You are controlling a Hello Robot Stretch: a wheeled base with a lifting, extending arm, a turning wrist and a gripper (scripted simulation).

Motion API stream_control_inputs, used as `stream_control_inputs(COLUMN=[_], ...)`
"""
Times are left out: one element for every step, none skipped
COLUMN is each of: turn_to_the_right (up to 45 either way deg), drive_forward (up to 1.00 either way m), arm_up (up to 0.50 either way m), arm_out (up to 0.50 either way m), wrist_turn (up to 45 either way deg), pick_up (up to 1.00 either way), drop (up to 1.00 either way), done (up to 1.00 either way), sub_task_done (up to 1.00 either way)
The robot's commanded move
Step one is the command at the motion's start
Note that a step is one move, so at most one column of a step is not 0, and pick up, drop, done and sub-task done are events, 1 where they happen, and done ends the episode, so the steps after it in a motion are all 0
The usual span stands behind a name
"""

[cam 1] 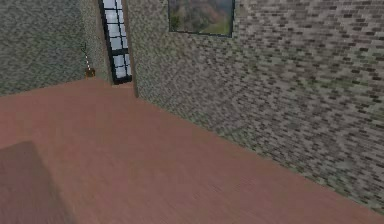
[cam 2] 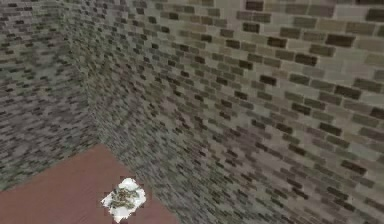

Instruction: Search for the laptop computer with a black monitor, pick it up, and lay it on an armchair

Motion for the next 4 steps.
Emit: stream_control_inputs(turn_to_the_right=[0.0, -36.0, 0.0, 0.0], drive_forward=[0.35, 0.00, 0.10, 1.00], arm_up=[0.00, 0.00, 0.00, 0.00], arm_out=[0.00, 0.00, 0.00, 0.00], wrist_turn=[0.0, 0.0, 0.0, 0.0], pick_up=[0.00, 0.00, 0.00, 0.00], drop=[0.00, 0.00, 0.00, 0.00], done=[0.00, 0.00, 0.00, 0.00], sub_task_done=[0.00, 0.00, 0.00, 0.00])
